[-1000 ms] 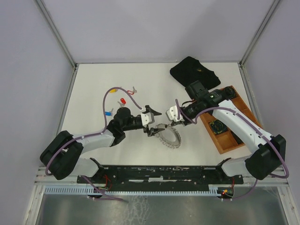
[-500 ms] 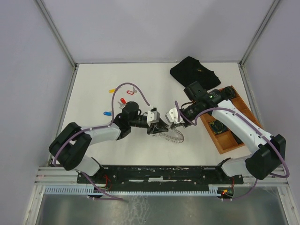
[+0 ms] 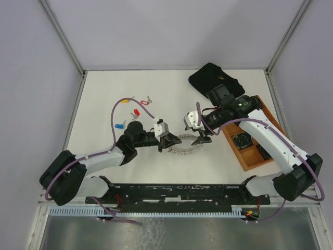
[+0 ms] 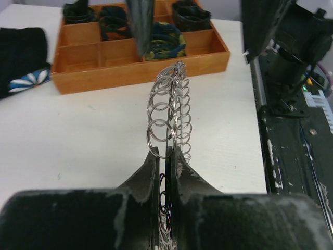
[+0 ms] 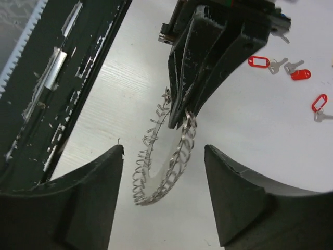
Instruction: Remove the keys from the keyring
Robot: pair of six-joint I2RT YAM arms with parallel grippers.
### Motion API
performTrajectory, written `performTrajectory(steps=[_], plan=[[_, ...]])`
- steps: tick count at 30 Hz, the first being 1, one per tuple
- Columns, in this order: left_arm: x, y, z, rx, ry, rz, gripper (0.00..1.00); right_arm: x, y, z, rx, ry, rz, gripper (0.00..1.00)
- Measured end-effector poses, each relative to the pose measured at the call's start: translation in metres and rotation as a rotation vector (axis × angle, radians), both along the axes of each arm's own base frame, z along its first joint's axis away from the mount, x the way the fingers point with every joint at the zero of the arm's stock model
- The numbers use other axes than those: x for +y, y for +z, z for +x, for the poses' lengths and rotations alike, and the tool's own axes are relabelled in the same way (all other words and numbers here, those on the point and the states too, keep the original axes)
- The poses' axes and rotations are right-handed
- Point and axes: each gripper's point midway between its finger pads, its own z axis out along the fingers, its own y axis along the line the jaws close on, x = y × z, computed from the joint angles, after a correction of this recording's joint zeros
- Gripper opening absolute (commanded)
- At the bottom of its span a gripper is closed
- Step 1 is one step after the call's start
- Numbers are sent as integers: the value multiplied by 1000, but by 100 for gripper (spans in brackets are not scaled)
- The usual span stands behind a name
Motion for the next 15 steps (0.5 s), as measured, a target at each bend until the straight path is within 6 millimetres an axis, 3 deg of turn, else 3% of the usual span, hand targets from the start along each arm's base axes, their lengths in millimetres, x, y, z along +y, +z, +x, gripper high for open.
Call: performTrajectory(steps=[7,12,15], plan=[[41,41,14,78,342,-228,3,-9,45,-17,7,-69,100,85],[93,98,30,108,617,-570,3,-16,70,-27,16,-103,182,85],[121,142,33,94,695,-776,3,-14,67,-25,53,-131,208,85]])
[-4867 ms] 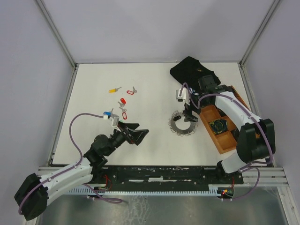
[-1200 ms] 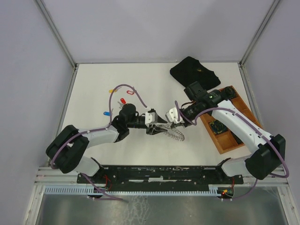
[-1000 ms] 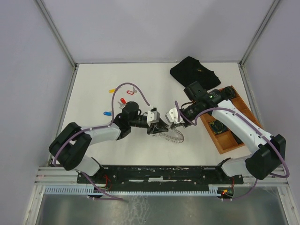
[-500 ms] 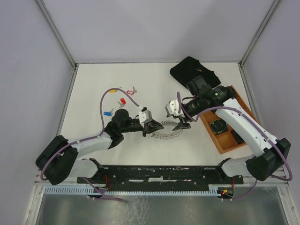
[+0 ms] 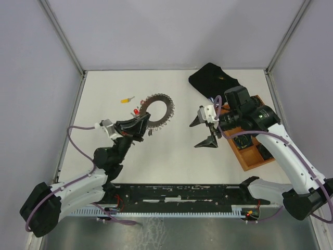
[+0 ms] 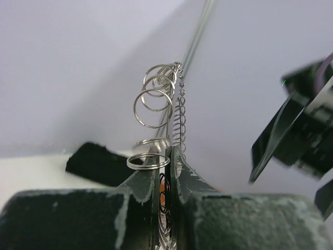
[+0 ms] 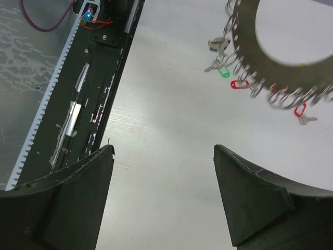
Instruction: Remove the keys from the keyring
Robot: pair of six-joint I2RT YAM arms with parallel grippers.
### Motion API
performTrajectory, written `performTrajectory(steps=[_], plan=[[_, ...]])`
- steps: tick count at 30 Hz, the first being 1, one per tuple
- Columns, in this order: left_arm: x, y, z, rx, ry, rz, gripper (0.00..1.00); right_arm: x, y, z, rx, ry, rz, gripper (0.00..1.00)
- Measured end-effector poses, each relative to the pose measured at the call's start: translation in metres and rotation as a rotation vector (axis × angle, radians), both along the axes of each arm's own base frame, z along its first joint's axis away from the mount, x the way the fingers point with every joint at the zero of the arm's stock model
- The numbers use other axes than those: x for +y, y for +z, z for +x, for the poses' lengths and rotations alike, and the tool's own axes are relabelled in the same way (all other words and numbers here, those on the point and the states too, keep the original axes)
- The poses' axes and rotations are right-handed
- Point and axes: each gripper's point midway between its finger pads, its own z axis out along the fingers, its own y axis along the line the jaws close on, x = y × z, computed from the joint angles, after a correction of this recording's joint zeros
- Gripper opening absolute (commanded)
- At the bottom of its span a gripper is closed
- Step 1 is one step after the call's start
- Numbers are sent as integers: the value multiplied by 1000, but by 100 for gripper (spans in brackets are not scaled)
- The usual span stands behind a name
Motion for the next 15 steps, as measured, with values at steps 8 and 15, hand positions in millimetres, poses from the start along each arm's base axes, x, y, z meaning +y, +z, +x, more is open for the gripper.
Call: performTrajectory(steps=[8,15], plan=[[32,74,-6,-89,44,-292,3,24,-21,16,228,-67,89,79],[33,91,4,-40,25,-403,3,42,-20,39,340,-159,187,80]])
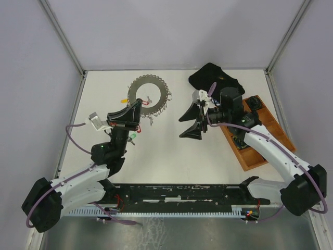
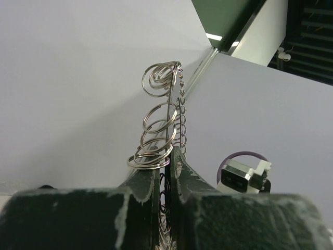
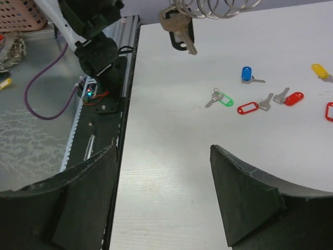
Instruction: Remove the keys from the keyring
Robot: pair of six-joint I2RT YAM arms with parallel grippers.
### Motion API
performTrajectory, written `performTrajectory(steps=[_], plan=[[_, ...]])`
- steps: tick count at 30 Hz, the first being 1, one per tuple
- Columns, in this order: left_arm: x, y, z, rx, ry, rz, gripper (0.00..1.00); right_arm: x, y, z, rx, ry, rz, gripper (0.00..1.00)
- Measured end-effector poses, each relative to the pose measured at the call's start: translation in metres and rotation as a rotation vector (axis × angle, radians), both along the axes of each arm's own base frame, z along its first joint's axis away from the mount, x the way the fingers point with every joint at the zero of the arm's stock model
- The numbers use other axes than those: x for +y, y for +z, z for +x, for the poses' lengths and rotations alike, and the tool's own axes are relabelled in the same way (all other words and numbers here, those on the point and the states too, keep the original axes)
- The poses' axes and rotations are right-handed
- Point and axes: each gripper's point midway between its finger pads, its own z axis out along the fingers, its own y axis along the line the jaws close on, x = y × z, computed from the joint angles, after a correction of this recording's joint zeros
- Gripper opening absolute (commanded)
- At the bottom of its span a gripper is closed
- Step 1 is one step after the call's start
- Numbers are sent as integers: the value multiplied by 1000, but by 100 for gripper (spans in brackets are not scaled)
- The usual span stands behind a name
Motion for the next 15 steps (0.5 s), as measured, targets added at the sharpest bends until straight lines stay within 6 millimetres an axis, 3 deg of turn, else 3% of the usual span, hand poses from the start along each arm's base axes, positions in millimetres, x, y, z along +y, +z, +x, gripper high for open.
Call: performTrajectory(steps=[3,9,15], plan=[[-1,-5,7,47,-7,-34,3,12,-7,16,47,-61,89,84],[-9,-13,20,127,-30,-84,3,33,-52,33,182,-161,183,84],[-17,-16,40,300,-4,-156,3,45,-20,34,72,-174,299,82]])
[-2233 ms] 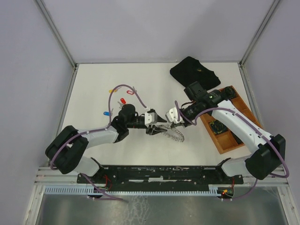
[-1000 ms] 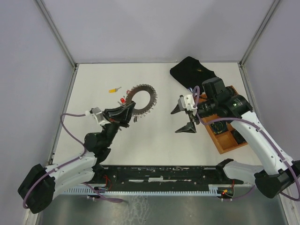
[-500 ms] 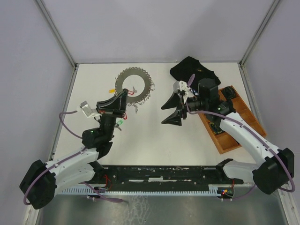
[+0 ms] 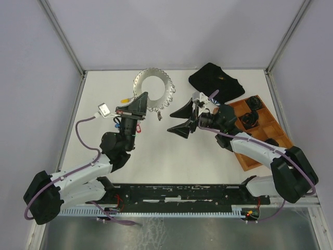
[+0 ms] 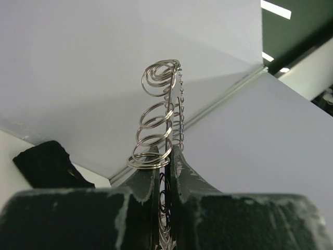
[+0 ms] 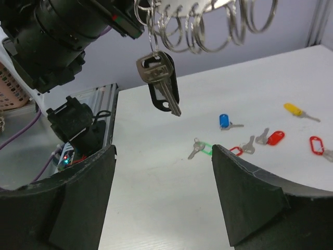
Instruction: Remove the keys from the keyring
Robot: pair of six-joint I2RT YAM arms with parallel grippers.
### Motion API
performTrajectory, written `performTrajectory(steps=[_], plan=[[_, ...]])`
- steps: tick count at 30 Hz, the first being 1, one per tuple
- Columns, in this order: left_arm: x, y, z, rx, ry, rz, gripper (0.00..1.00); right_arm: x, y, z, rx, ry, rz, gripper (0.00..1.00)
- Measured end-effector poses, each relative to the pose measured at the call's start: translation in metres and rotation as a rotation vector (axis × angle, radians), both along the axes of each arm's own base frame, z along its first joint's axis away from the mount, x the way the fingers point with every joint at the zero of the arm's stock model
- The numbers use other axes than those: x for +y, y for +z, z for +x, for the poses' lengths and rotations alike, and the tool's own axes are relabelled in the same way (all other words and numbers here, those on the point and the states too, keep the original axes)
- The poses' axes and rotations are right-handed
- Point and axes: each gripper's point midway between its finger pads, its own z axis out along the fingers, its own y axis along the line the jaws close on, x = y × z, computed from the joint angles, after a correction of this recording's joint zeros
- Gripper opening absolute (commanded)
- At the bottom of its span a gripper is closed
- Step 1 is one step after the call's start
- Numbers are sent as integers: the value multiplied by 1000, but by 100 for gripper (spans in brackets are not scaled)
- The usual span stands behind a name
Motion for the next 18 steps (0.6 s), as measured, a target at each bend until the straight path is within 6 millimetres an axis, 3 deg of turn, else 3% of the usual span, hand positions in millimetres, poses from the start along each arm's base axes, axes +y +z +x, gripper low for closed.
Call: performTrajectory(steps=[6,18], plan=[[1,-12,19,205,90,-53,3,0,14,9,-86,-65,32,81],[-16,-43,30,395,210,-5,3,5,-8,19,-154,-158,-69,78]])
